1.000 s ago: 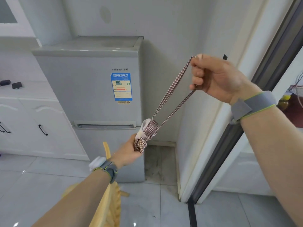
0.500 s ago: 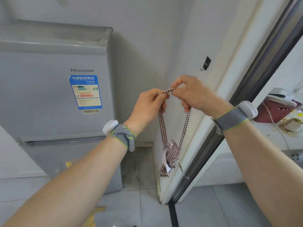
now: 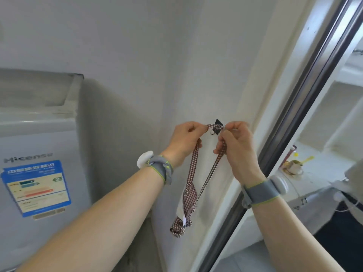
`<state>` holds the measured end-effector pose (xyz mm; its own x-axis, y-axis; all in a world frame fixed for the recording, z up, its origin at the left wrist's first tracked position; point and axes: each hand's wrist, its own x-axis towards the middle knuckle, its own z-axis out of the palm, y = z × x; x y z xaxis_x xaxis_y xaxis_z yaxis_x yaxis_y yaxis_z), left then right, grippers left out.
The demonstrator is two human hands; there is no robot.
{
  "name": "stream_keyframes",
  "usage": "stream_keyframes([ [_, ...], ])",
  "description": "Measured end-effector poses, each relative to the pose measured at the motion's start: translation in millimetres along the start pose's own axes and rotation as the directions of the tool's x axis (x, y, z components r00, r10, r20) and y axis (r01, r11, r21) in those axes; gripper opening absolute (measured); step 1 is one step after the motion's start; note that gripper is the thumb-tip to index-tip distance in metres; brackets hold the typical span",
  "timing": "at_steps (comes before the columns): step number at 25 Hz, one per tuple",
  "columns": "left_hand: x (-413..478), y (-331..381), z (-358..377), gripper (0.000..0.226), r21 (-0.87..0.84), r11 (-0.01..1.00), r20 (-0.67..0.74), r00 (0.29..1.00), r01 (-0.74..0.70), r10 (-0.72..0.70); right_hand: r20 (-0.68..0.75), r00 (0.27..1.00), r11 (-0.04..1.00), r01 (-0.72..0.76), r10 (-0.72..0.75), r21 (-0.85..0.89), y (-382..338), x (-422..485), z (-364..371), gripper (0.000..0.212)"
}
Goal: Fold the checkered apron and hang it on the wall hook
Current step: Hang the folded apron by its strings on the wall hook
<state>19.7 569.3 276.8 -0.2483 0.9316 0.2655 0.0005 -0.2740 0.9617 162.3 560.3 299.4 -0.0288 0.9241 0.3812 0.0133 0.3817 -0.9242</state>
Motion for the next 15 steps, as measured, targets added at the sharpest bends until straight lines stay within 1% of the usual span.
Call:
stream_keyframes([
  [2,25.1,-4.8,6.4,0.013,0.090,0.996,-0.062,0.998,-0.014,0.019,-0.114,0.993,0.996,0.015,-0.024,-0.085,9.3,8.2,13.5,0.021],
  [4,46.3,-14.3,10.4,0.010,0.189,0.982,-0.093,0.995,-0.008,0.026,-0.174,0.985,0.983,-0.018,-0.014,-0.181,21.4,13.3,25.6,0.026],
  [5,55.7,-21.8,11.0,0.011,0.247,0.969,-0.094,0.995,0.001,0.023,-0.178,0.984,0.966,-0.030,-0.017,-0.257,30.1,15.6,31.0,0.030],
  [6,62.3,-29.8,11.1,0.012,0.292,0.956,-0.093,0.995,0.011,0.017,-0.164,0.986,0.925,-0.030,-0.035,-0.379,38.5,16.2,36.4,0.033],
  [7,67.2,-38.6,11.3,0.013,0.325,0.945,-0.087,0.996,0.020,0.009,-0.139,0.989,0.863,-0.026,-0.051,-0.504,47.2,15.9,41.8,0.036],
  [9,74.9,-51.6,12.5,0.015,0.421,0.907,-0.043,0.999,0.026,-0.008,-0.119,0.990,0.736,-0.025,-0.076,-0.676,65.1,17.5,54.0,0.037],
  [10,75.1,-56.9,13.6,0.015,0.472,0.882,-0.007,1.000,0.016,-0.015,-0.126,0.990,0.692,-0.044,-0.068,-0.720,71.5,15.8,58.4,0.036],
  [12,73.6,-66.7,14.7,0.010,0.500,0.866,0.068,0.997,-0.006,-0.032,-0.132,0.991,0.626,-0.096,-0.011,-0.774,81.8,11.4,62.3,0.036],
  [13,71.1,-71.1,14.0,0.008,0.488,0.873,0.092,0.995,-0.012,-0.038,-0.124,0.992,0.614,-0.112,0.023,-0.782,84.7,10.0,61.4,0.037],
  [15,68.7,-81.1,12.0,0.007,0.441,0.897,0.101,0.994,-0.017,-0.031,-0.127,0.991,0.633,-0.117,0.030,-0.765,90.8,7.4,59.5,0.037],
])
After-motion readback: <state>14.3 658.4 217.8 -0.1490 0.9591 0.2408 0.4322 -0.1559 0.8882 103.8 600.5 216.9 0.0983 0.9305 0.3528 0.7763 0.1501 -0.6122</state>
